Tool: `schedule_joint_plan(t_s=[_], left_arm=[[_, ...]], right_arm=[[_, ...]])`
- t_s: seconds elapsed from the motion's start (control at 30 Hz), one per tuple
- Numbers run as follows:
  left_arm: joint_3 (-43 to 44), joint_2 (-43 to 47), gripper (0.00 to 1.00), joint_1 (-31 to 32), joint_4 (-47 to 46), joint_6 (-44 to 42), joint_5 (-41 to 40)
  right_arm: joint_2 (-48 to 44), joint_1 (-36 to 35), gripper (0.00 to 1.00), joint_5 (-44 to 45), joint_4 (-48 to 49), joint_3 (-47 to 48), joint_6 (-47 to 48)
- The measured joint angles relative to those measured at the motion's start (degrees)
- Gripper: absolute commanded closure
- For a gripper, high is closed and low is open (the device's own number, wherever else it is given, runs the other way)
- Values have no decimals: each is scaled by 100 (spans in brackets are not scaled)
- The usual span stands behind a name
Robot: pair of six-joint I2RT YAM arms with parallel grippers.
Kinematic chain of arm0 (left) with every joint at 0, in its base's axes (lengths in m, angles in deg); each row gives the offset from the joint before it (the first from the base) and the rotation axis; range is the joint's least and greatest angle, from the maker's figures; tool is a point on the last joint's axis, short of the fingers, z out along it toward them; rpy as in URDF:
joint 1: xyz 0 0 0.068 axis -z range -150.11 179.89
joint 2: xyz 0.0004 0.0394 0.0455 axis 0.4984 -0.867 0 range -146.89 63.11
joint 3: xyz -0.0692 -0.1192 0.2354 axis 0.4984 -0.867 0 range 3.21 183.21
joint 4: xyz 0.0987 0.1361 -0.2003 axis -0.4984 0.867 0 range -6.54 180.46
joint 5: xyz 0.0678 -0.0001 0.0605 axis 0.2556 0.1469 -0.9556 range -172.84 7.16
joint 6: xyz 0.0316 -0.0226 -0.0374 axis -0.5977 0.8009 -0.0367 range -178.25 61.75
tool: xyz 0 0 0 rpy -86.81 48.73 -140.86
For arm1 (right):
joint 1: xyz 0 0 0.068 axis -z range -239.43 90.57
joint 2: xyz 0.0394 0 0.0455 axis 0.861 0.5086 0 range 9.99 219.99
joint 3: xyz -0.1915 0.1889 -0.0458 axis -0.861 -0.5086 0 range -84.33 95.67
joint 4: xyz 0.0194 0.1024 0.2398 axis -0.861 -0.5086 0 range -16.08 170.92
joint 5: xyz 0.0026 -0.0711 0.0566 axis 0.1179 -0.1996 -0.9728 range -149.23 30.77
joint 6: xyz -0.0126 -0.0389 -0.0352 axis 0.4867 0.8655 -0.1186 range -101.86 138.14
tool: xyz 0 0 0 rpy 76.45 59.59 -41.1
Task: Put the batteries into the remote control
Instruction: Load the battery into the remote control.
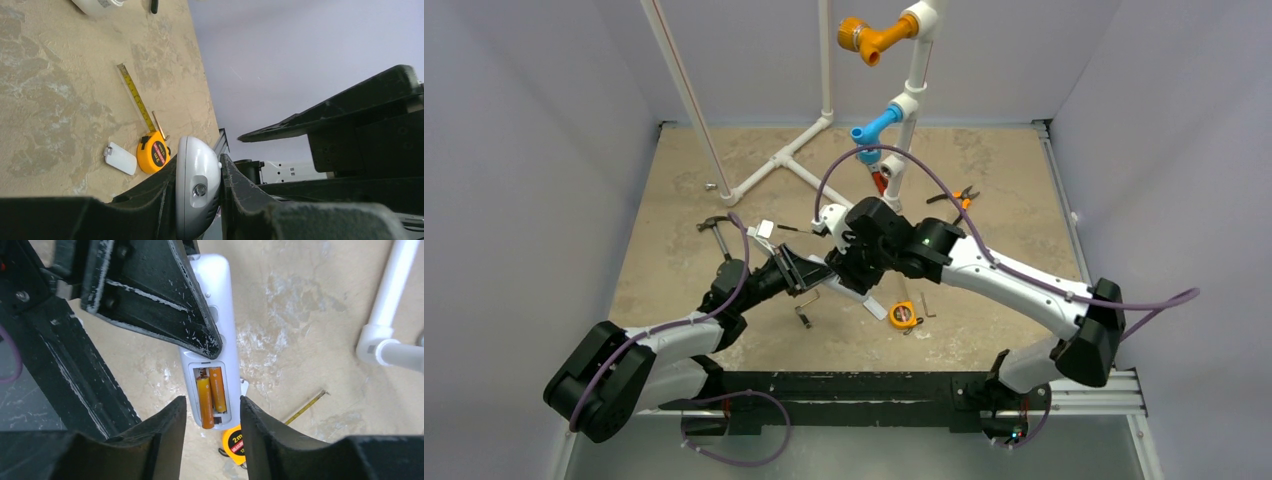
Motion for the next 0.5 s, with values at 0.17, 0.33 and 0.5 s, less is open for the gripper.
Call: schedule_joint_plan(t_s=[0.17, 0.33, 0.5], left_arm=[[0, 0, 100, 0, -2, 13, 44], [28, -11, 100, 0, -15, 101, 111], [138, -11, 100, 0, -33, 195, 205]], right_arm=[[-776, 31, 57, 343, 466, -389, -339], [-1316, 439, 68, 629, 778, -942, -811], [-1886, 863, 82, 380, 933, -1709, -1091]])
